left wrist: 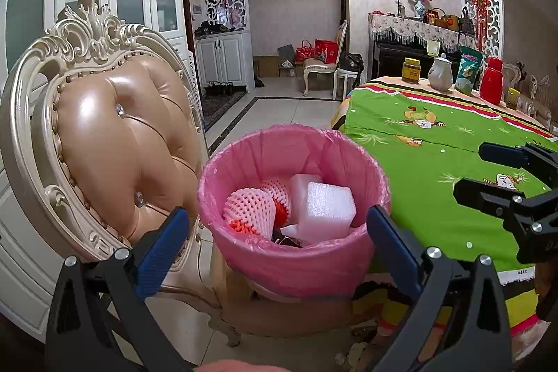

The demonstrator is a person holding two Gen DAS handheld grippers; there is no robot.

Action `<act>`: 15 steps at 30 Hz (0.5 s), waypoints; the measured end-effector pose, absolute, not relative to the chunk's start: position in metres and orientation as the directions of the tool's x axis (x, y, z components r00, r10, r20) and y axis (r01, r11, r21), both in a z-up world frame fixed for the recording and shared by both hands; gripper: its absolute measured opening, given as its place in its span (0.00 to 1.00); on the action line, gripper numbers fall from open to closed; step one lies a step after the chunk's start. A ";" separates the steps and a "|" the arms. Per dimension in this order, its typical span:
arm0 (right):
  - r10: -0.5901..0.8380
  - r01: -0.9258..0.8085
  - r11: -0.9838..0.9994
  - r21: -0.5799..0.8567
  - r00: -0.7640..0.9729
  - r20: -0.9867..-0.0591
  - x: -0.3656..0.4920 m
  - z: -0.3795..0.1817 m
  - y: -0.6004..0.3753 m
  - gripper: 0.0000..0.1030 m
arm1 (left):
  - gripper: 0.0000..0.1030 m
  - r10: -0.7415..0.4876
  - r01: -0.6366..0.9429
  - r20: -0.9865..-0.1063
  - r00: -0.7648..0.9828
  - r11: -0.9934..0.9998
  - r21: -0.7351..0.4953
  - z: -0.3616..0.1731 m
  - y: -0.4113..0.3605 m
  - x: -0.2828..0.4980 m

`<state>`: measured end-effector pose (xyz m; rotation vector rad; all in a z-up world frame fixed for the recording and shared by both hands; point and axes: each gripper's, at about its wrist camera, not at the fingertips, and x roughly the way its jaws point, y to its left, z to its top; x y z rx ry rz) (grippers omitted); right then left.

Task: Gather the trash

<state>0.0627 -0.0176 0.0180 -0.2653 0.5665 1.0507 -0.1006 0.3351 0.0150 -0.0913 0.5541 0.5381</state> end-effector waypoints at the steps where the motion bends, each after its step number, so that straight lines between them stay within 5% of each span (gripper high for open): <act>1: 0.742 -0.874 0.482 0.059 0.371 -0.558 0.063 0.018 -0.018 0.84 | 0.95 0.462 -0.510 -0.523 0.716 0.858 0.060 0.015 0.335 -0.100; 15: 0.741 -0.874 0.482 0.059 0.371 -0.559 0.063 0.018 -0.017 0.84 | 0.95 0.461 -0.513 -0.522 0.718 0.857 0.052 0.013 0.338 -0.100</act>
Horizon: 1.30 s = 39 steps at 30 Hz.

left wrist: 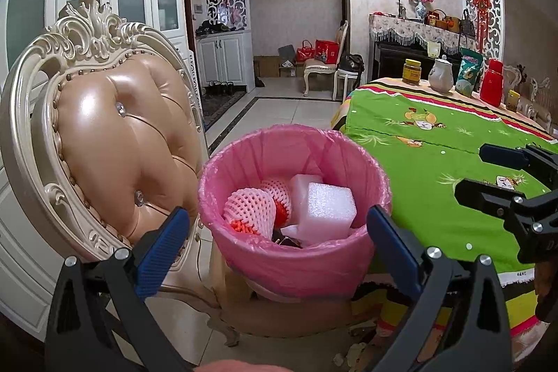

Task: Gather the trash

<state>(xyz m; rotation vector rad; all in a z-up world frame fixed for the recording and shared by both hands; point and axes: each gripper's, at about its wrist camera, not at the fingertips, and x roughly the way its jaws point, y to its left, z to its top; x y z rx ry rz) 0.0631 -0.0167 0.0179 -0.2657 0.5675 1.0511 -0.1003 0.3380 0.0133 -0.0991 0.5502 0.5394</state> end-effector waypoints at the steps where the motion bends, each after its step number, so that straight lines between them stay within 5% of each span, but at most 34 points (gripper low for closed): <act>1: 0.741 -0.874 0.482 0.059 0.371 -0.559 0.064 0.018 -0.017 0.84 | 0.95 0.461 -0.513 -0.522 0.718 0.857 0.052 0.014 0.338 -0.100; 39: 0.741 -0.868 0.493 0.064 0.380 -0.553 0.061 0.017 -0.030 0.84 | 0.95 0.458 -0.510 -0.535 0.710 0.858 0.058 0.013 0.334 -0.093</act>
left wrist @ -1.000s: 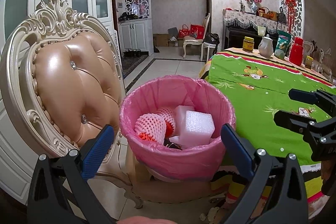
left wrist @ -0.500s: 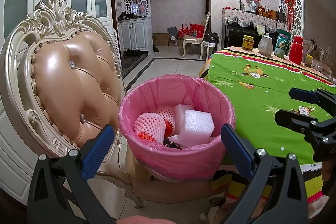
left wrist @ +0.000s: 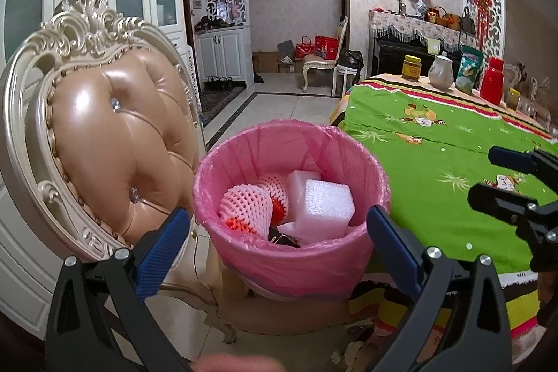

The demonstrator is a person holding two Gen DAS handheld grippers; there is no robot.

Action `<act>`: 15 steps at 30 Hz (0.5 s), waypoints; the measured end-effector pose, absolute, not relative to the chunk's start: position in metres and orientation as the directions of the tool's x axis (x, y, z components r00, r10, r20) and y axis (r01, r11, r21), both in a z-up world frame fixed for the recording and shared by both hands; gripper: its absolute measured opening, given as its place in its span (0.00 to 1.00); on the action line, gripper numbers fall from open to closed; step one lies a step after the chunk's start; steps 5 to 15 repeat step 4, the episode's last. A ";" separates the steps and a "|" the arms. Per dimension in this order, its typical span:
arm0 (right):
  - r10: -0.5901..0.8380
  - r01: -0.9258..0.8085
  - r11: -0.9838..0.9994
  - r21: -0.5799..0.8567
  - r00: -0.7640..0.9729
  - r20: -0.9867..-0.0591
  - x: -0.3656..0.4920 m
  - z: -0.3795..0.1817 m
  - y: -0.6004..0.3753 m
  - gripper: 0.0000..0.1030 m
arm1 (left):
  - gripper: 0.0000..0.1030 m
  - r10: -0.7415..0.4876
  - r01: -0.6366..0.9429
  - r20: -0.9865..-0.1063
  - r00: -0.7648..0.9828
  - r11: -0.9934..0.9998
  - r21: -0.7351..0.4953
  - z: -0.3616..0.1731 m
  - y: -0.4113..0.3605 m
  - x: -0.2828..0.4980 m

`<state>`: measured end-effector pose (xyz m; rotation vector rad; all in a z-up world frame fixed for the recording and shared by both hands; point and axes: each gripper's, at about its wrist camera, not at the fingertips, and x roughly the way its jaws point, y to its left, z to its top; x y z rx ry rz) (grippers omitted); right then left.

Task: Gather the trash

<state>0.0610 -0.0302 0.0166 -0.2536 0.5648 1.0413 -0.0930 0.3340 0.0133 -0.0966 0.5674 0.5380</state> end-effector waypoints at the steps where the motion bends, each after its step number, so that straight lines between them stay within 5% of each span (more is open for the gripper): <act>1: 0.738 -0.864 0.500 0.063 0.387 -0.553 0.061 0.017 -0.034 0.84 | 0.95 0.469 -0.515 -0.530 0.706 0.854 0.070 0.015 0.332 -0.092; 15: 0.727 -0.844 0.533 0.060 0.421 -0.542 0.064 0.020 -0.060 0.84 | 0.95 0.467 -0.497 -0.527 0.710 0.862 0.094 0.020 0.313 -0.083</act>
